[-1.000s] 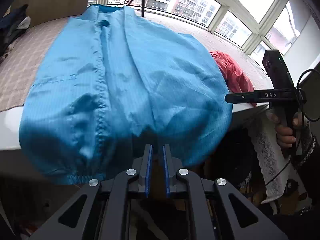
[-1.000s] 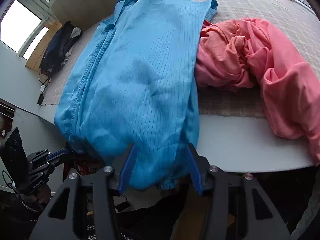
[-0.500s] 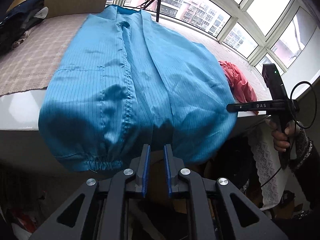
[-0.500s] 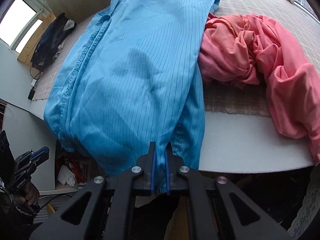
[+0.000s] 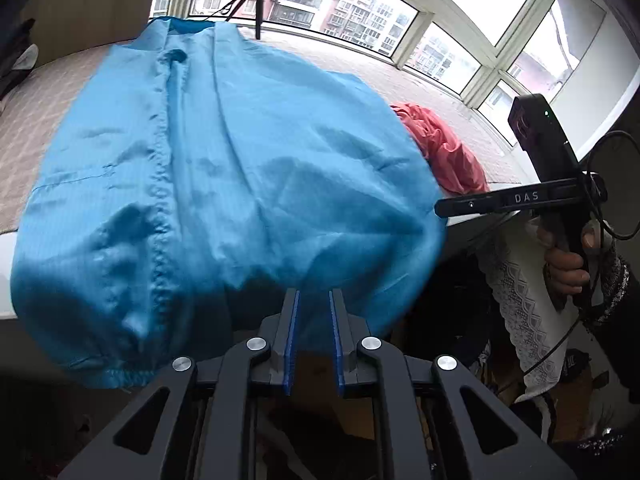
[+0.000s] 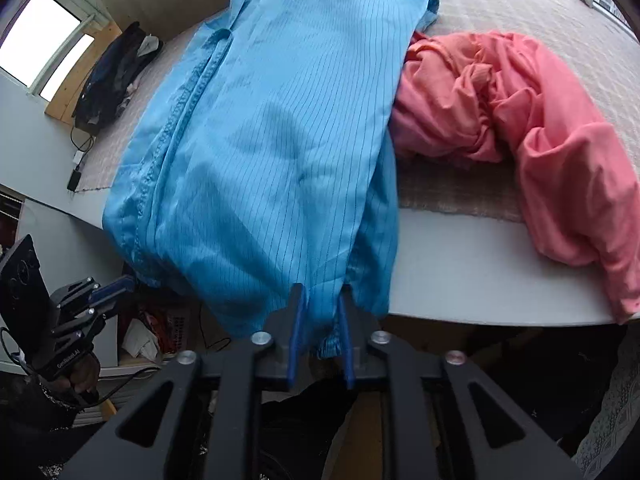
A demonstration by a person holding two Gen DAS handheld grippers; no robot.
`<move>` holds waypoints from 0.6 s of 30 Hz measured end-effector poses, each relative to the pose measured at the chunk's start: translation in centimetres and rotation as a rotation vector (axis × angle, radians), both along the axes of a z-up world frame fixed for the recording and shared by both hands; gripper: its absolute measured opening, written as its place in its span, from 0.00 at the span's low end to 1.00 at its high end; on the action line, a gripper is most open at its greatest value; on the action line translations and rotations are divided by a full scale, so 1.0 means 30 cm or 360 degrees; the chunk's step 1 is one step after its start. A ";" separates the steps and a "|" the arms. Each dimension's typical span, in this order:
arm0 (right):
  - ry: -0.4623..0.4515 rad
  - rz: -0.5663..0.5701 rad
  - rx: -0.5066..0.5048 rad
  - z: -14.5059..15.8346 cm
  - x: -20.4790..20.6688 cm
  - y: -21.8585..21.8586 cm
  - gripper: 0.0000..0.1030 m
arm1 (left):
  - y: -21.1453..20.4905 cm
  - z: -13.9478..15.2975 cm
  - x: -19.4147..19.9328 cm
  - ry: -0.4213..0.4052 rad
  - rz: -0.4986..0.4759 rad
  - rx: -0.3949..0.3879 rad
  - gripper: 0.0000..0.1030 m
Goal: Fold clothes
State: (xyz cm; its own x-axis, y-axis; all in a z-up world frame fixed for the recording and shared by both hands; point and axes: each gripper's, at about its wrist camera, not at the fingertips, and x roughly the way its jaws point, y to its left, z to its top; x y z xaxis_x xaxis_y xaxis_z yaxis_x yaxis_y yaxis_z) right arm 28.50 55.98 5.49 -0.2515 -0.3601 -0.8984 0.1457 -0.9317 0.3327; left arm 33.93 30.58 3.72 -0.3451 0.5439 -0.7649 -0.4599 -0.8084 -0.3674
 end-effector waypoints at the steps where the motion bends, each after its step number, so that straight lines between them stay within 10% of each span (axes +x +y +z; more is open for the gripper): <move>1: 0.0045 -0.0017 -0.0004 0.014 0.004 0.013 0.38 | 0.032 0.000 0.000 0.0004 -0.0034 0.0000 0.12; 11: 0.0001 -0.0107 -0.0062 -0.058 -0.107 0.070 0.44 | 0.340 0.005 0.000 0.0118 -0.0252 0.0010 0.30; 14: -0.0116 -0.0152 -0.0161 -0.087 -0.134 0.080 0.04 | 0.403 -0.001 -0.021 0.0152 -0.0173 0.0018 0.37; 18: -0.0241 -0.0244 -0.0350 -0.088 -0.149 0.099 0.03 | 0.495 0.003 -0.029 0.0226 -0.0149 -0.0003 0.42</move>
State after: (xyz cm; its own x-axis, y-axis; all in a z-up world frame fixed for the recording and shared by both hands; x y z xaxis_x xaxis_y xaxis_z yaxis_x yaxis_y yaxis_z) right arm 24.04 58.97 2.85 -0.1871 -0.5183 -0.8345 -0.0577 -0.8422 0.5360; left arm 33.05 45.44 3.81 -0.3977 0.5776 -0.7129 -0.5804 -0.7601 -0.2921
